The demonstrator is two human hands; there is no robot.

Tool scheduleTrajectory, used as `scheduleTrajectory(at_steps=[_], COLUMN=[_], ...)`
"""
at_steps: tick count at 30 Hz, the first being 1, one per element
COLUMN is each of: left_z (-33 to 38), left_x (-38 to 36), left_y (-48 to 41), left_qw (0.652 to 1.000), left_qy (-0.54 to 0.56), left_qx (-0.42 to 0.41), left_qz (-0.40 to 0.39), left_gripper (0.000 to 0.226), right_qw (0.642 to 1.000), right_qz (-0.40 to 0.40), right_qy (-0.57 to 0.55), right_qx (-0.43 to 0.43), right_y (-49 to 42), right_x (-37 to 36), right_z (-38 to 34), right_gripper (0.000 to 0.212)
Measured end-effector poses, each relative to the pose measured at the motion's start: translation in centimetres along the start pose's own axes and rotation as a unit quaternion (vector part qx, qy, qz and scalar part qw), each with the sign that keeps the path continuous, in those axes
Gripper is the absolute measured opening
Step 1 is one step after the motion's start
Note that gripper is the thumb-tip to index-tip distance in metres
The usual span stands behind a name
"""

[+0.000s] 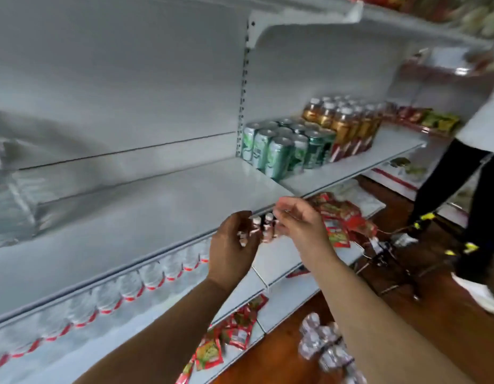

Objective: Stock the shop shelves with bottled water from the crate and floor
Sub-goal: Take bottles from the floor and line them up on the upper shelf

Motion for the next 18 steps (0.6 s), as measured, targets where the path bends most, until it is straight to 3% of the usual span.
scheduleTrajectory(at_steps=[5,8,16,18], left_z=[2.5,2.4,-4.4,-7.9], left_x=[-16.1,-23.8,-41.1,-44.8], left_y=[6.2,10.0,16.8,18.4], left_qw=[0.987,0.972,0.902,0.866], left_qy=[0.068,0.055,0.013,-0.044], left_qx=[0.050,0.064,0.106,0.116], left_qz=[-0.134,-0.219,-0.418,-0.484], left_gripper=[0.037,0.034,0.031,0.034], right_qw=[0.987,0.968,0.894,0.874], right_qz=[0.144,0.215,0.318,0.316], right_qy=[0.010,0.023,0.072,0.074], right_qx=[-0.071,-0.128,-0.308,-0.362], right_y=[6.9,10.9,17.3,18.2], right_x=[17.5,25.3,37.2,38.4], right_z=[5.7,10.7,26.3,31.3], right_gripper=[0.022,0.015,0.027,0.029])
Point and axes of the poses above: each hand's wrist, its own y-axis away from the middle knuckle, its own x-axis out of the back of the hand, z = x × y, the point moved 10 cm from there along -y, towards the middle knuckle, and after that the axes turned 7 degrees about y, right-handed, at the moved point
